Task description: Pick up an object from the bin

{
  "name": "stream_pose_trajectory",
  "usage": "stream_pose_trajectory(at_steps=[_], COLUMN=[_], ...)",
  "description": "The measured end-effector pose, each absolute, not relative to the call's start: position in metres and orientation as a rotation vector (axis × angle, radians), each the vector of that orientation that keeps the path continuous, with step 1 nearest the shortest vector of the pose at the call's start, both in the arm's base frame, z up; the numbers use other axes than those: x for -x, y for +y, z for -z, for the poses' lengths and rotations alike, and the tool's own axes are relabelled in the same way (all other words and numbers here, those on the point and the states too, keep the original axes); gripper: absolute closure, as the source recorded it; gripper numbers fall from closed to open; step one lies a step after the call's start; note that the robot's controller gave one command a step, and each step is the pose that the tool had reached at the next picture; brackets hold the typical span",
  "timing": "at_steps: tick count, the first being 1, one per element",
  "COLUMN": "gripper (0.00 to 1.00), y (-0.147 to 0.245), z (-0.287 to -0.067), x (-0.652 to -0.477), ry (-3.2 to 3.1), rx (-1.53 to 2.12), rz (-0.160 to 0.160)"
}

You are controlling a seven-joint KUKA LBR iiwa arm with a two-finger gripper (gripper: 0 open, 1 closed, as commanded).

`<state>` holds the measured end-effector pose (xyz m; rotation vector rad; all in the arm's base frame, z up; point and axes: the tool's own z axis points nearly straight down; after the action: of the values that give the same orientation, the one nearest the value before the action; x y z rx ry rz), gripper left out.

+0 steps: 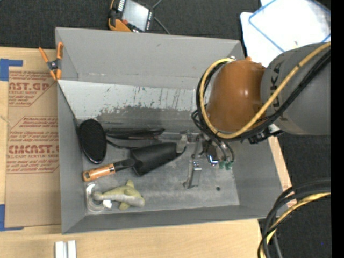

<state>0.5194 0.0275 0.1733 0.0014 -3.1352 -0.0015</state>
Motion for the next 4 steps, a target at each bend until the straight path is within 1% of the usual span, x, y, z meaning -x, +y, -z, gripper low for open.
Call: stream_pose_trajectory(at_steps=[1, 2, 3, 4], gripper=[0.0, 0.0, 0.0, 0.0], y=[0.027, 0.061, 0.069, 0.064], z=[-0.178, -0.079, -0.142, -0.07], x=[-0.521, -0.555, -0.554, -0.55], ry=[-3.143, -3.124, -3.141, -3.106], rx=[0.0, -0.313, -0.283, -0.338], rz=[0.002, 0.002, 0.004, 0.004])
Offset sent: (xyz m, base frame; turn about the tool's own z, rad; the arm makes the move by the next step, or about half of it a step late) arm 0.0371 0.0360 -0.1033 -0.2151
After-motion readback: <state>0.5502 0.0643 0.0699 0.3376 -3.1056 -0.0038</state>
